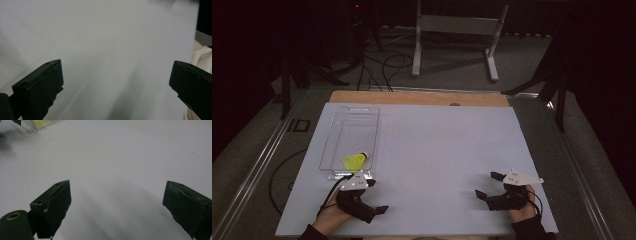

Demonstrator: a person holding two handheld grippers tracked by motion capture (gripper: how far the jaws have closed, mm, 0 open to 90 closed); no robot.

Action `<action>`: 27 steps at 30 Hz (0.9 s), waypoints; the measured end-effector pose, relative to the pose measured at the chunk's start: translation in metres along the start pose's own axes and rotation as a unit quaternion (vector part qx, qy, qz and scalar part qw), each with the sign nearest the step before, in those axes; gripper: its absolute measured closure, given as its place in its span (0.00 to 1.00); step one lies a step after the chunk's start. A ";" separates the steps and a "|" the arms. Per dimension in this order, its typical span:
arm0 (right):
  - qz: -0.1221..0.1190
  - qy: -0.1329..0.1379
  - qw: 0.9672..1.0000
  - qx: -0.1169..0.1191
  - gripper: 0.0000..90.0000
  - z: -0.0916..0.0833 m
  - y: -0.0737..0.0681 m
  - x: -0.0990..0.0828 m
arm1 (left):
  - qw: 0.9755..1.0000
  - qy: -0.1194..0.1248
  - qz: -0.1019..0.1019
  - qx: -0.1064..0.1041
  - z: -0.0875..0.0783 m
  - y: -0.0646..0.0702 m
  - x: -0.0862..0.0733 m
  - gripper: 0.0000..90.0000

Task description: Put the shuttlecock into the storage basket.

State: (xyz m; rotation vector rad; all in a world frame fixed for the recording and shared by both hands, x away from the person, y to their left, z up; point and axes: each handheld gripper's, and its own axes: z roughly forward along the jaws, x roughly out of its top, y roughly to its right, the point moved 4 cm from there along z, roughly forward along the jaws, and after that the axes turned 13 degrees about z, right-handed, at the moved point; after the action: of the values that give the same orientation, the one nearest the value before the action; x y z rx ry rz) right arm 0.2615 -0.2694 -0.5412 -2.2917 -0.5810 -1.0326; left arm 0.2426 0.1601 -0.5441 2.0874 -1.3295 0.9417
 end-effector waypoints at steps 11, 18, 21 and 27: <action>0.000 -0.002 1.000 0.000 0.09 0.000 0.000 0.000 | 0.999 0.004 -0.010 0.036 -0.007 -0.002 -0.011 0.00; 0.000 -0.003 1.000 -0.001 0.09 0.000 0.001 -0.001 | 0.999 0.011 -0.016 0.042 -0.008 -0.002 -0.013 0.00; 0.001 -0.003 1.000 -0.003 0.09 0.000 0.001 -0.001 | 0.999 0.014 -0.020 0.046 -0.009 -0.003 -0.014 0.00; 0.000 -0.007 1.000 -0.003 0.09 0.000 0.001 -0.002 | 0.998 0.013 -0.025 0.048 -0.008 -0.004 -0.018 0.00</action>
State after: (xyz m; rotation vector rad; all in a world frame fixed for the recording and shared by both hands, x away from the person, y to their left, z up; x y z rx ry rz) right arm 0.2613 -0.2705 -0.5429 -2.3051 -0.5854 -1.0205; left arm 0.2389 0.1775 -0.5526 2.1622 -1.2356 1.0277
